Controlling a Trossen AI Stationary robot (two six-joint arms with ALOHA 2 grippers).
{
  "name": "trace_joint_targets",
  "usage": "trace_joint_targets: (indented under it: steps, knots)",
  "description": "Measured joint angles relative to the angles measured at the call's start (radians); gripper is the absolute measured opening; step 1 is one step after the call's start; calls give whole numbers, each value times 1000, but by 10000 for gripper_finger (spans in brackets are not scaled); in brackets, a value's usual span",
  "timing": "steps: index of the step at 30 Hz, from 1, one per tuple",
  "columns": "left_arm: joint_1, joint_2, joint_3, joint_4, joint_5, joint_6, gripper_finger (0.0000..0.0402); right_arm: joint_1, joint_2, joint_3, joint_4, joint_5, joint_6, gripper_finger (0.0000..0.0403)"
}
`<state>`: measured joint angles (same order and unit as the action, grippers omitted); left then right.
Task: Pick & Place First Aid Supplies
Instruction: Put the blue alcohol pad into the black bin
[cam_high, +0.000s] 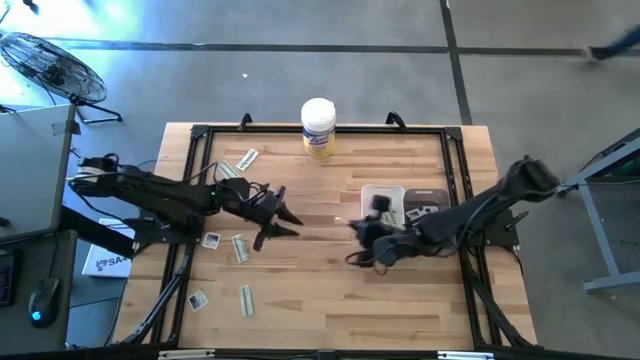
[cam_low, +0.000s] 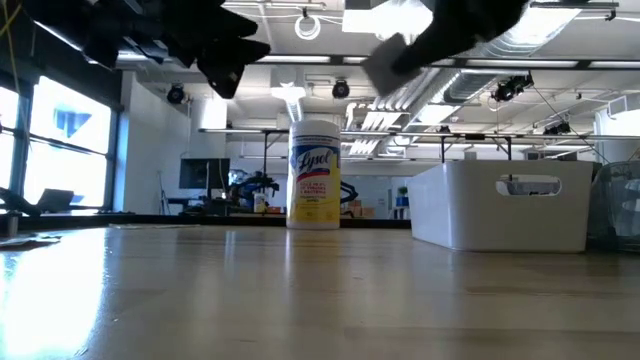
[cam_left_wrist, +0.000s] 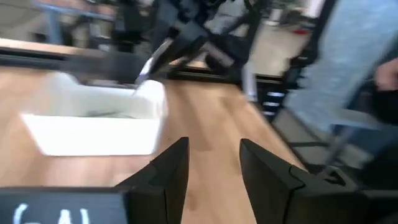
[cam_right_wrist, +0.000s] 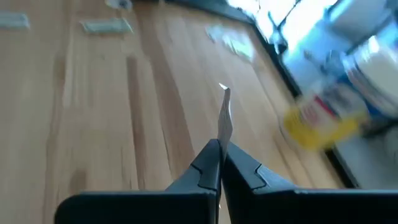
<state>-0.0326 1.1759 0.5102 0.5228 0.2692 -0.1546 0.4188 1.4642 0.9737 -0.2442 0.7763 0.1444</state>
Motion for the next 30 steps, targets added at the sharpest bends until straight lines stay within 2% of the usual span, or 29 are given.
trace_joint_targets:
  steps: [4, 9, 13, 17, 22, 30]
  knots:
    - [0, -56, 0, -46, -121, 51, 140, -2, -140, 0, -341, -24, 243, 1]
    - [0, -75, 0, -52, -236, 82, 140, -77, -277, 0, -739, -105, 522, 1]
    - [0, -75, 0, -74, -271, 80, 140, -174, -328, 0, -955, -216, 717, 1]
    - [0, -74, 0, -100, -277, 72, 140, -277, -320, 0, -1150, -312, 873, 0]
    - [0, -74, 0, -109, -279, 64, 140, -350, -282, 0, -1199, -399, 929, 0]
    - [0, -74, 0, -151, -278, 19, 140, -344, -184, 0, -1210, -552, 1004, 0]
